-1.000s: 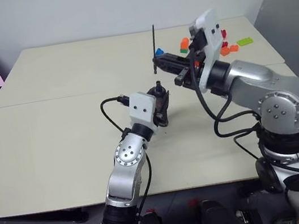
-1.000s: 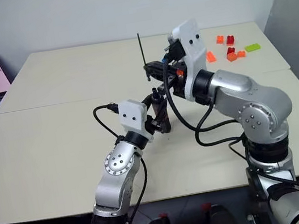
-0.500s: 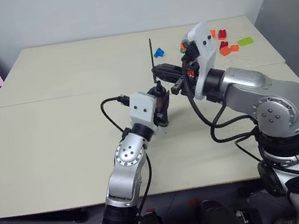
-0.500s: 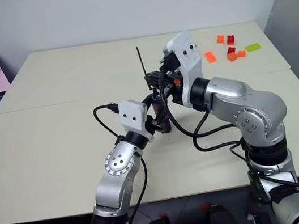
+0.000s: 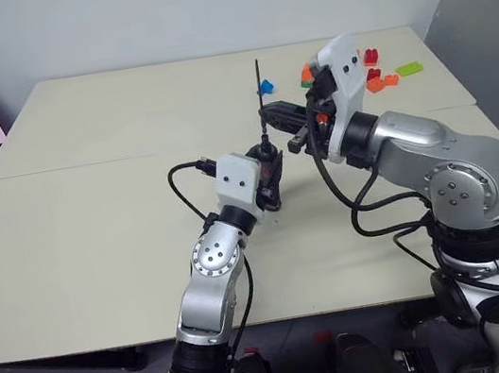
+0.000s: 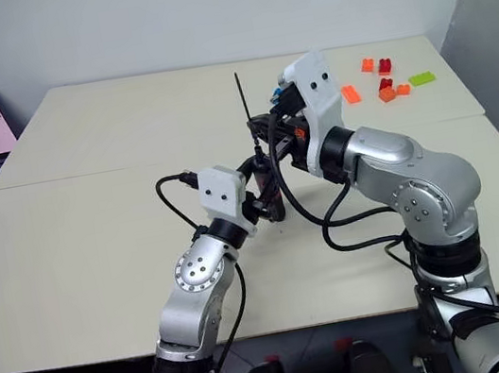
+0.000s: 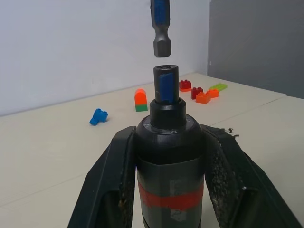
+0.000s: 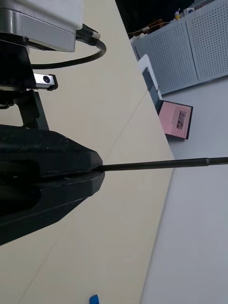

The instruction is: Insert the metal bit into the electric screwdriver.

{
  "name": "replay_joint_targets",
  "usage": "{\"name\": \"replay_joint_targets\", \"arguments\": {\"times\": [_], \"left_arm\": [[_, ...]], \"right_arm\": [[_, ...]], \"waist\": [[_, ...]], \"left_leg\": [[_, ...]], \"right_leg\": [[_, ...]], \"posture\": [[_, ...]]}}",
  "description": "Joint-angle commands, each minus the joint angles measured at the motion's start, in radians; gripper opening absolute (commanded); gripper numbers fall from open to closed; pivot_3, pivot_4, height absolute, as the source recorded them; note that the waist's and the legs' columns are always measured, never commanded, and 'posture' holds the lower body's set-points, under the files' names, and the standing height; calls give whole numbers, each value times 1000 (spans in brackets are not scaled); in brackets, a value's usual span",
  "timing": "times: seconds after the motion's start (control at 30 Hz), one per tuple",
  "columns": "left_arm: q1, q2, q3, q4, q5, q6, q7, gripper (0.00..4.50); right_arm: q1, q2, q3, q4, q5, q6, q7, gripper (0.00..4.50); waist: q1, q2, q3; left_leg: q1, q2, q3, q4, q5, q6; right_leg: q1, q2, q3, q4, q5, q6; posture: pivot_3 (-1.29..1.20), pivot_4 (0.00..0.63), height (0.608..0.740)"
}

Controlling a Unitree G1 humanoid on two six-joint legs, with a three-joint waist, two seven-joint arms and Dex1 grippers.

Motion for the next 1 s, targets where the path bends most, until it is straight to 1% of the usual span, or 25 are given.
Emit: {"name": "replay_joint_targets", "arguments": {"times": [0.03, 1.0], "left_arm": [[8, 5, 4, -13, 23, 7, 11, 1642], [6, 3, 4, -11, 23, 6, 12, 1642]], "right_arm": [[-11, -7, -25, -51, 19, 5, -6, 0], [49, 31, 36, -64, -21, -31, -58, 0]], "waist": [[0, 0, 0], [0, 0, 0]], "left_leg": [[0, 0, 0, 0, 0, 0], [0, 0, 0, 0, 0, 0]], "right_leg": [[0, 0, 0, 0, 0, 0], [0, 0, 0, 0, 0, 0]], "posture": [[0, 150, 740], [0, 150, 740]]}}
